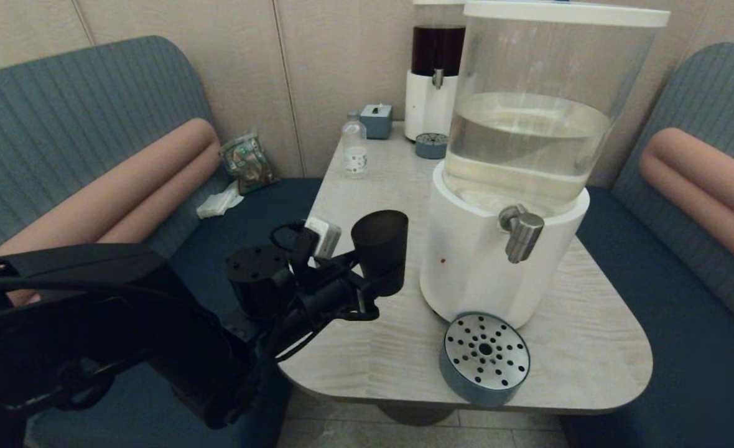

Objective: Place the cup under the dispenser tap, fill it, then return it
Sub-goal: Place the cup next to the water dispenser

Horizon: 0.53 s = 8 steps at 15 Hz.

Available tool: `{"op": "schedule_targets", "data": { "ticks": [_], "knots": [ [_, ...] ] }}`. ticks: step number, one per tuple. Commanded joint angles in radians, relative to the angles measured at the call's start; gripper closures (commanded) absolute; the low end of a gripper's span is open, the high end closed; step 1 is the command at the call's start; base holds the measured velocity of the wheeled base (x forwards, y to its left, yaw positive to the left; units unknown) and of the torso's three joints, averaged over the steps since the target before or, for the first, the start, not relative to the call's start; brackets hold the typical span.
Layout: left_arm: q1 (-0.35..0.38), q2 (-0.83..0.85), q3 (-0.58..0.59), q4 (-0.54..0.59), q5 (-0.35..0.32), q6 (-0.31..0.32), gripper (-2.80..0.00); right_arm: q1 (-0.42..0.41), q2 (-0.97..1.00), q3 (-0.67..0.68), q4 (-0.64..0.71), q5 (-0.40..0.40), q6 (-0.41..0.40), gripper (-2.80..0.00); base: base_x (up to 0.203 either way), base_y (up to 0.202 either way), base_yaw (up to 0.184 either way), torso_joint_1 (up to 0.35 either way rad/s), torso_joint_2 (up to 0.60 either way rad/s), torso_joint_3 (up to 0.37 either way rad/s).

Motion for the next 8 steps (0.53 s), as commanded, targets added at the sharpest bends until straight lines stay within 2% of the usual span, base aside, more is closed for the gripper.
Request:
{"op": "schedule_targets", "data": {
  "ticks": [1, 3, 8],
  "knots": [
    [0.039, 0.027, -0.028, -0.009, -0.001, -0.001, 0.0, 0.0, -0.001, 0.001, 0.0, 0.0, -0.001, 0.0, 0.0, 0.0, 0.0, 0.0, 0.0, 0.0],
    [0.074, 0.055, -0.067, -0.009, 0.0, -0.001, 0.0, 0.0, -0.001, 0.002, 0.0, 0.0, 0.0, 0.0, 0.0, 0.0, 0.0, 0.0, 0.0, 0.0],
    [0.217, 0.203, -0.231, -0.009, 0.007, -0.001, 0.0, 0.0, -0.001, 0.0, 0.0, 0.0, -0.001, 0.0, 0.0, 0.0, 0.0, 0.0, 0.0, 0.0]
  ]
}}
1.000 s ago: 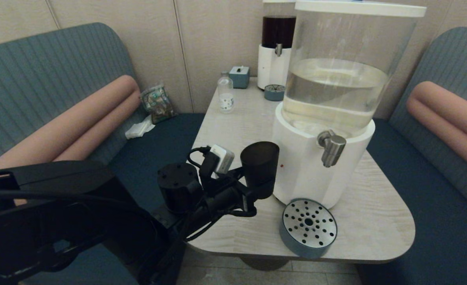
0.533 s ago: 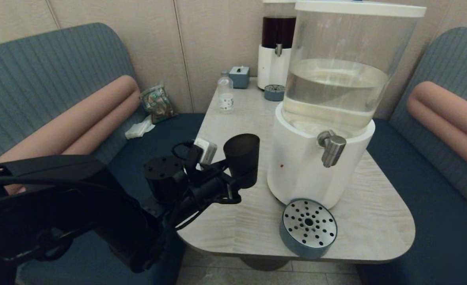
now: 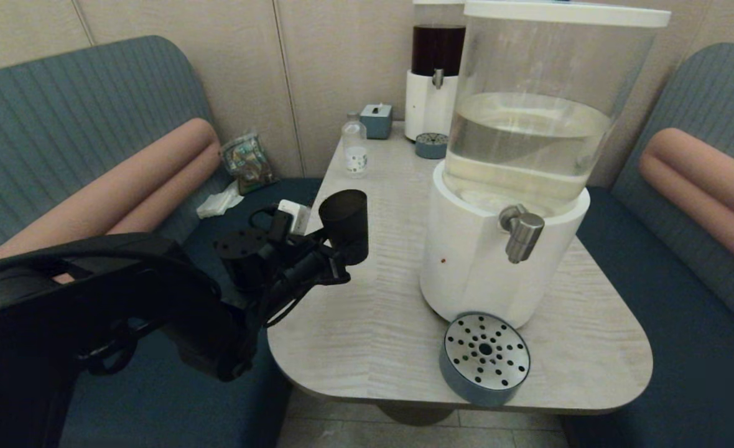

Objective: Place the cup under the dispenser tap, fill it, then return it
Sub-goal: Place the cup next to the water dispenser

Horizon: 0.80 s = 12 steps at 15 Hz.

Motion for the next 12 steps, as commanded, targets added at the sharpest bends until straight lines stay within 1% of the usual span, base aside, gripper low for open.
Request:
{"op": "schedule_targets", "data": {
  "ticks": [1, 4, 5, 12],
  "knots": [
    [0.069, 0.101, -0.066, -0.008, -0.003, 0.0, 0.0, 0.0, -0.001, 0.002, 0.0, 0.0, 0.0, 0.0, 0.0, 0.0, 0.0, 0.0, 0.0, 0.0],
    [0.139, 0.164, -0.11, -0.008, -0.004, 0.002, 0.0, 0.0, -0.001, 0.002, 0.0, 0.0, -0.002, 0.0, 0.0, 0.0, 0.0, 0.0, 0.0, 0.0],
    [0.147, 0.169, -0.113, -0.009, -0.005, 0.001, 0.0, 0.0, -0.001, 0.002, 0.0, 0.0, 0.0, 0.0, 0.0, 0.0, 0.0, 0.0, 0.0, 0.0],
    [0.154, 0.177, -0.117, -0.008, -0.003, -0.001, 0.0, 0.0, -0.001, 0.001, 0.0, 0.0, 0.0, 0.0, 0.0, 0.0, 0.0, 0.0, 0.0, 0.0]
  ]
}}
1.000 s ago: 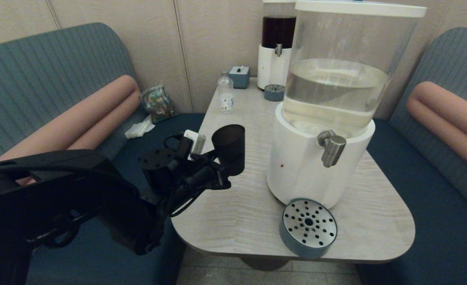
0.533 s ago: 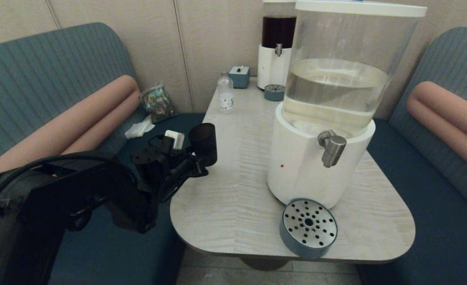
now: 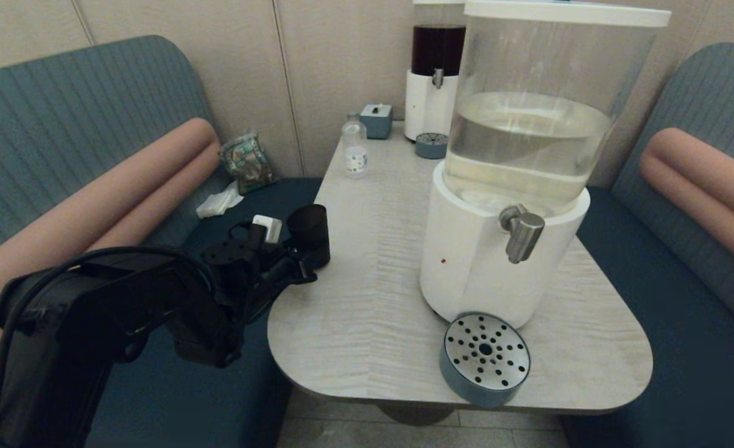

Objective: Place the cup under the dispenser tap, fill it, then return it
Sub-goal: Place the cup next to the water dispenser

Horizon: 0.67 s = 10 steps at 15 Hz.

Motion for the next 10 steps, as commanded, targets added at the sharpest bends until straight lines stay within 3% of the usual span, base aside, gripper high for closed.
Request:
{"op": "schedule_targets", "data": {
  "ticks": [1, 5, 6, 10],
  "knots": [
    [-0.001, 0.004, 0.003, -0.008, 0.0, 0.0, 0.0, 0.0, -0.001, 0.002, 0.0, 0.0, 0.0, 0.0, 0.0, 0.0, 0.0, 0.0, 0.0, 0.0],
    [-0.016, 0.004, 0.006, -0.008, 0.001, 0.0, 0.0, 0.0, -0.001, 0.002, 0.0, 0.0, 0.0, 0.0, 0.0, 0.0, 0.0, 0.0, 0.0, 0.0],
    [-0.016, 0.003, 0.005, -0.008, 0.001, 0.0, -2.8, 0.0, -0.001, 0.002, 0.0, 0.0, -0.002, 0.0, 0.0, 0.0, 0.0, 0.0, 0.0, 0.0],
    [-0.019, -0.008, -0.001, -0.01, 0.001, -0.001, -2.8, 0.0, 0.0, 0.001, 0.0, 0.0, 0.0, 0.0, 0.0, 0.0, 0.0, 0.0, 0.0, 0.0]
  ]
}}
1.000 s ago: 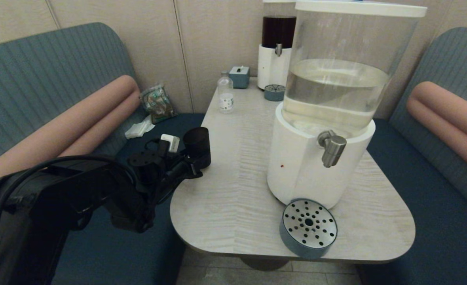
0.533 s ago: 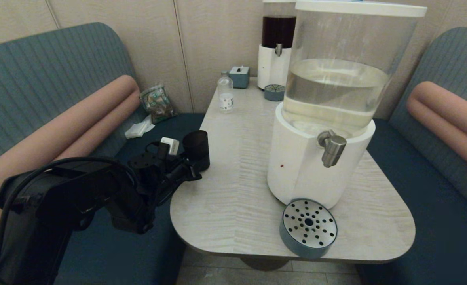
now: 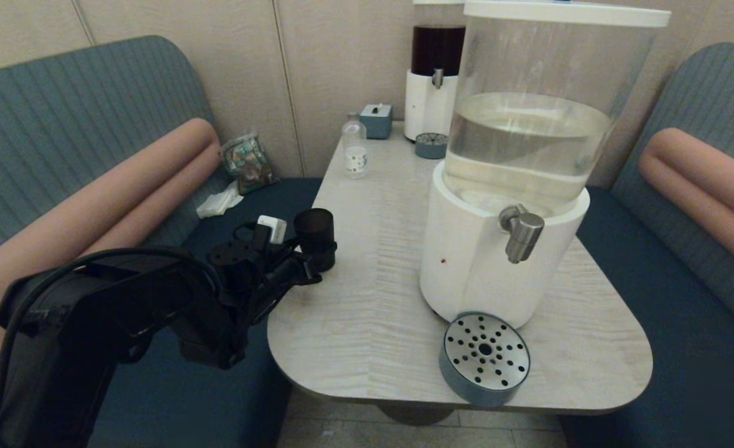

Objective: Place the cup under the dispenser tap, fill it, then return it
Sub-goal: Place the cup next to the water dispenser

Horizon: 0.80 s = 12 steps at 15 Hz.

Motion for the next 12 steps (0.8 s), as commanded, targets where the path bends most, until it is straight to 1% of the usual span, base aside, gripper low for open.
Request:
{"op": "schedule_targets", "data": {
  "ticks": [1, 3, 6, 9, 12],
  "knots": [
    [-0.001, -0.008, 0.0, -0.009, -0.001, -0.001, -2.8, 0.0, -0.001, 0.002, 0.0, 0.0, 0.0, 0.0, 0.0, 0.0, 0.0, 0.0, 0.0, 0.0],
    [-0.001, -0.012, 0.002, -0.014, -0.001, -0.001, -2.8, 0.0, -0.001, 0.0, 0.0, 0.0, -0.002, 0.0, 0.0, 0.0, 0.0, 0.0, 0.0, 0.0],
    [-0.001, -0.035, 0.035, -0.02, -0.002, 0.001, -2.8, 0.0, -0.001, 0.001, 0.0, 0.0, -0.001, 0.0, 0.0, 0.0, 0.0, 0.0, 0.0, 0.0],
    [-0.001, -0.088, 0.122, -0.021, -0.005, 0.002, -2.8, 0.0, 0.0, 0.001, 0.0, 0.0, -0.001, 0.0, 0.0, 0.0, 0.0, 0.0, 0.0, 0.0],
    [-0.001, -0.138, 0.178, -0.023, -0.006, 0.003, -2.8, 0.0, -0.001, 0.0, 0.0, 0.0, 0.0, 0.0, 0.0, 0.0, 0.0, 0.0, 0.0, 0.0]
  ]
}}
